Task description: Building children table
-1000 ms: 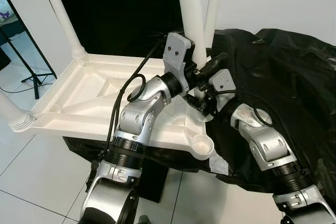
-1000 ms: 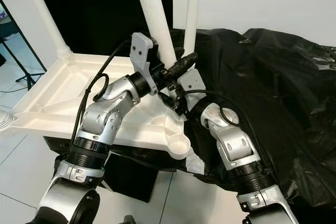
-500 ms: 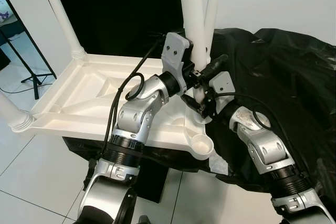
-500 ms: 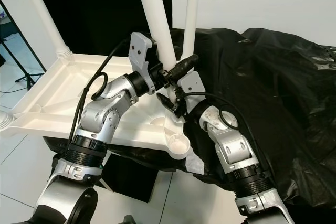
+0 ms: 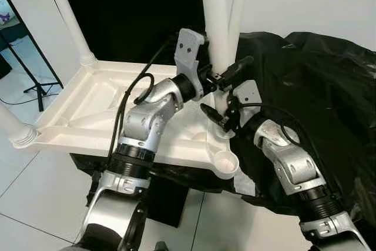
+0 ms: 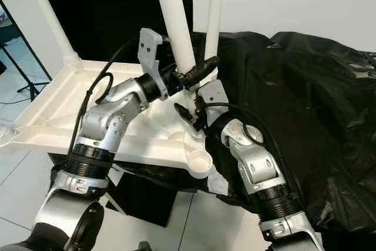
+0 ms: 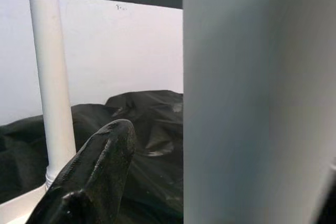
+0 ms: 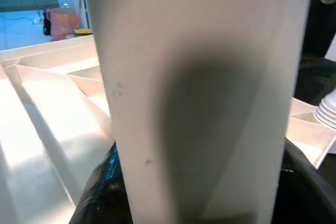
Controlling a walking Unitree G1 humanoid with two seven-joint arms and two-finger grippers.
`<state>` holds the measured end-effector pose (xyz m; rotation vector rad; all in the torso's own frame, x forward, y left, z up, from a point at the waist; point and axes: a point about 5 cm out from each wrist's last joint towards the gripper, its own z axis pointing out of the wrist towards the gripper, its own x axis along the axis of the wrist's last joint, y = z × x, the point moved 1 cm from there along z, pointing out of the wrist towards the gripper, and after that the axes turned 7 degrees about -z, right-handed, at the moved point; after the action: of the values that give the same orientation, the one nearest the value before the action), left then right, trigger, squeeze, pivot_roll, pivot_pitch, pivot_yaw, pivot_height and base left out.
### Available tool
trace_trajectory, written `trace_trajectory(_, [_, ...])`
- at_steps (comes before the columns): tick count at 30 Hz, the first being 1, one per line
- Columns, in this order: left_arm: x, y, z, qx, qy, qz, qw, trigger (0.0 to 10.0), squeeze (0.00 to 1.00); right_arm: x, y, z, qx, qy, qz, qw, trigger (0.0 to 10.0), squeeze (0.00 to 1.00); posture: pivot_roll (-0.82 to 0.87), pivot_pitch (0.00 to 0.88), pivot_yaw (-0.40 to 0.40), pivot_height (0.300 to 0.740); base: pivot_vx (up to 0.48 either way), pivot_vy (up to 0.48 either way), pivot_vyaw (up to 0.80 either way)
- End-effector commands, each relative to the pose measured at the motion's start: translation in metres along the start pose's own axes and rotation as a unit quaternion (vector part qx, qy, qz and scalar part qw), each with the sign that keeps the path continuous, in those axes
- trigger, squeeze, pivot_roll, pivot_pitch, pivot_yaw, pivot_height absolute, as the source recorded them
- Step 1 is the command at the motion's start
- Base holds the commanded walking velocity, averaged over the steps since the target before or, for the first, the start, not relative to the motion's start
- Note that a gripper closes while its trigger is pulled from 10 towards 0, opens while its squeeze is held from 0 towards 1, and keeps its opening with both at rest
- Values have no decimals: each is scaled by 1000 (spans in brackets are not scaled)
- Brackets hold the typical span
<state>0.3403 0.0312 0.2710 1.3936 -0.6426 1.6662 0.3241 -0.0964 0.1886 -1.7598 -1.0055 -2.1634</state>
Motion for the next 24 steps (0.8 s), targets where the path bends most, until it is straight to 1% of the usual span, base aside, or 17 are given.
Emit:
trace_trajectory(1, [5,7,-4,-74,-5,0,997,10000,0,2,7,1,-15,3,7,1000,10000,0,15,0,27,740,0,0,0])
trace_trajectory(2, [6,9,-9,-91,-10,-1,996,10000,0,2,11,1,-33,5,14,999,10000,0,15,0,28,740,0,0,0])
trace_trajectory(5, [6,9,-10,-94,-13,-1,995,10000,0,2,12,1,-39,6,17,999,10000,0,15,0,28,740,0,0,0])
trace_trajectory(6, [8,9,-17,-107,-16,4,994,10000,0,3,17,0,-61,7,26,998,10000,0,15,0,27,740,0,0,0])
trace_trajectory(10, [10,9,-19,-109,-16,7,994,10000,0,3,19,0,-70,7,29,997,10000,0,15,0,27,740,0,0,0])
trace_trajectory(12, [12,5,-27,-105,-18,5,994,10000,0,1,23,0,-92,2,40,995,10000,0,13,0,26,740,0,0,0])
trace_trajectory(13, [12,5,-27,-105,-18,5,994,10000,0,1,23,0,-92,2,40,995,10000,0,13,0,26,740,0,0,0])
trace_trajectory(14, [12,3,-32,-101,-21,7,995,10000,0,0,23,0,-100,0,47,994,10000,0,16,0,24,740,0,0,0])
trace_trajectory(15, [12,3,-32,-101,-21,7,995,10000,0,0,23,0,-100,0,47,994,10000,0,16,0,24,740,0,0,0])
trace_trajectory(16, [11,1,-37,-95,-26,8,995,10000,0,-1,23,0,-104,0,54,993,10000,0,19,0,24,740,0,0,0])
trace_trajectory(17, [11,1,-37,-95,-26,8,995,10000,0,-1,23,0,-104,0,54,993,10000,0,19,0,24,740,0,0,0])
trace_trajectory(18, [10,0,-40,-91,-30,10,995,10000,0,-1,22,0,-106,0,58,993,10000,0,19,0,24,740,0,0,0])
trace_trajectory(19, [4,0,-46,-81,-37,19,996,10000,0,-2,20,0,-112,2,70,991,10000,0,26,0,18,740,0,0,0])
trace_trajectory(20, [4,0,-46,-81,-37,19,996,10000,0,-2,20,0,-112,2,70,991,10000,0,26,0,18,740,0,0,0])
trace_trajectory(22, [-5,0,-57,-63,-48,38,996,10000,0,-1,15,0,-123,10,79,989,10000,0,29,0,15,740,0,0,0])
trace_trajectory(23, [-5,0,-57,-63,-48,38,996,10000,0,-1,15,0,-123,10,79,989,10000,0,29,0,15,740,0,0,0])
trace_trajectory(24, [-8,0,-61,-61,-51,44,996,10000,0,0,13,0,-126,13,79,989,10000,0,30,0,14,740,0,0,0])
